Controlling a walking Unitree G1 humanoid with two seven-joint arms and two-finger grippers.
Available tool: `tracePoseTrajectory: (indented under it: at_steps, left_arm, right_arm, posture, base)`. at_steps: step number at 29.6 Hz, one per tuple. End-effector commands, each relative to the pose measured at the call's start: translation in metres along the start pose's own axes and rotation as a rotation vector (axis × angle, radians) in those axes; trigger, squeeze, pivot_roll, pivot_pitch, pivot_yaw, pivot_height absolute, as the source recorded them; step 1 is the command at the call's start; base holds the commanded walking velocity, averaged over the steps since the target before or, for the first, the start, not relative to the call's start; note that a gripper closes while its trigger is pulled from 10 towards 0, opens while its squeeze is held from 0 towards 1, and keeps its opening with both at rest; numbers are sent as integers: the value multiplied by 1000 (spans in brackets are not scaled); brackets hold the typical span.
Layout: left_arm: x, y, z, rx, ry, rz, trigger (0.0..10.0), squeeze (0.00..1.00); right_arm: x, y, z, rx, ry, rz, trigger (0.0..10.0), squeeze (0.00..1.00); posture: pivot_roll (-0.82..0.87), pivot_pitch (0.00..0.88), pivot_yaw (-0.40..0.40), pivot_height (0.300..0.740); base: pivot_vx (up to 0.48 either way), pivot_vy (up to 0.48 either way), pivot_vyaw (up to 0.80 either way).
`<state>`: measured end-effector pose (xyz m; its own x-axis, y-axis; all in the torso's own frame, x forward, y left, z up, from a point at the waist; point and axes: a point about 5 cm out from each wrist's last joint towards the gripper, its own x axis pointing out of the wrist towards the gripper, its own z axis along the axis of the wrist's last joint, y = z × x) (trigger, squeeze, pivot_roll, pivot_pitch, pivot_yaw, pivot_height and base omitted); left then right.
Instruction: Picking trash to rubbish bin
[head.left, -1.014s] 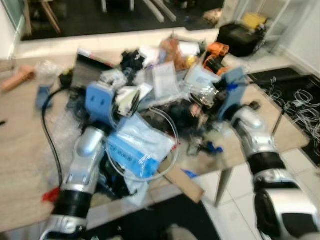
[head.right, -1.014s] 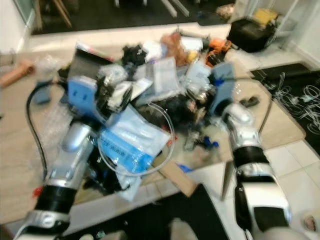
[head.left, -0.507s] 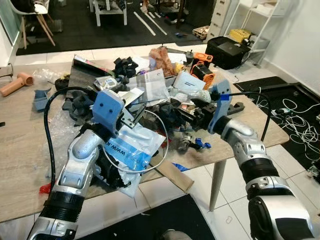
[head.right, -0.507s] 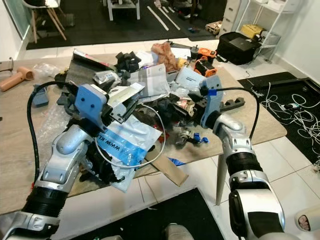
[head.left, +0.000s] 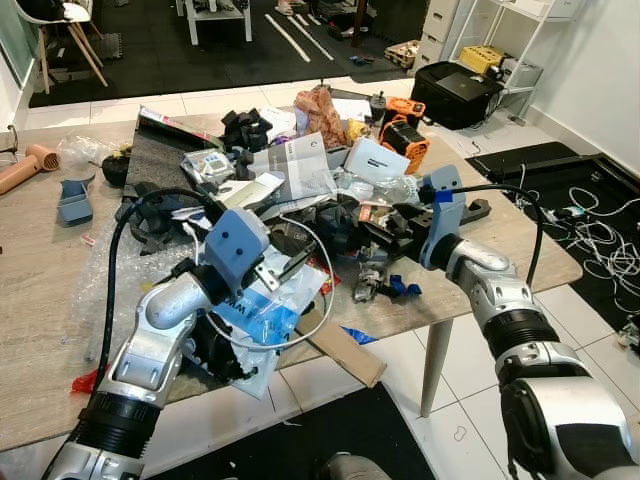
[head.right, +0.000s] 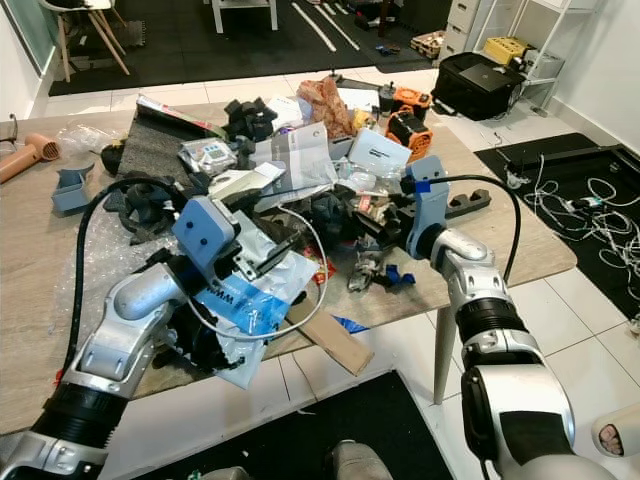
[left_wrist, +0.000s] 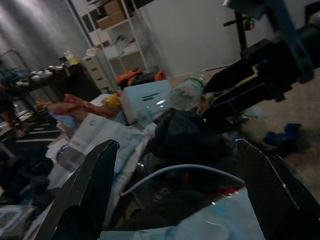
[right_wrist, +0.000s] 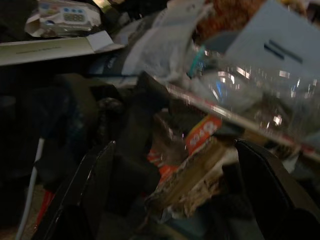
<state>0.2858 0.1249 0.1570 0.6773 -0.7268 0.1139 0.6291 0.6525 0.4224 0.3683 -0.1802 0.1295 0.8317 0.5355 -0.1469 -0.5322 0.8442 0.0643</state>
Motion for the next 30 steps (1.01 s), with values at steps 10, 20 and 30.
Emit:
tracePoseTrajectory:
  at_steps: [10, 20, 30]
  left_arm:
    - [-3, -1, 0, 49, 27, -34, 10000, 0]
    - [-5, 1, 0, 59, 28, -25, 10000, 0]
    - [-5, 1, -1, 65, 34, -22, 10000, 0]
  right_arm:
    - [0, 4, -3, 236, -5, 117, 10000, 0]
    - [-1, 3, -2, 234, -13, 117, 0, 0]
    - [-1, 2, -3, 235, -11, 112, 0, 0]
  posture:
    - [-34, 0, -48, 740]
    - [-34, 0, -48, 740]
    - [-34, 0, -48, 740]
  base:
    - [0, 0, 0]
    - [0, 0, 0]
    - [0, 0, 0]
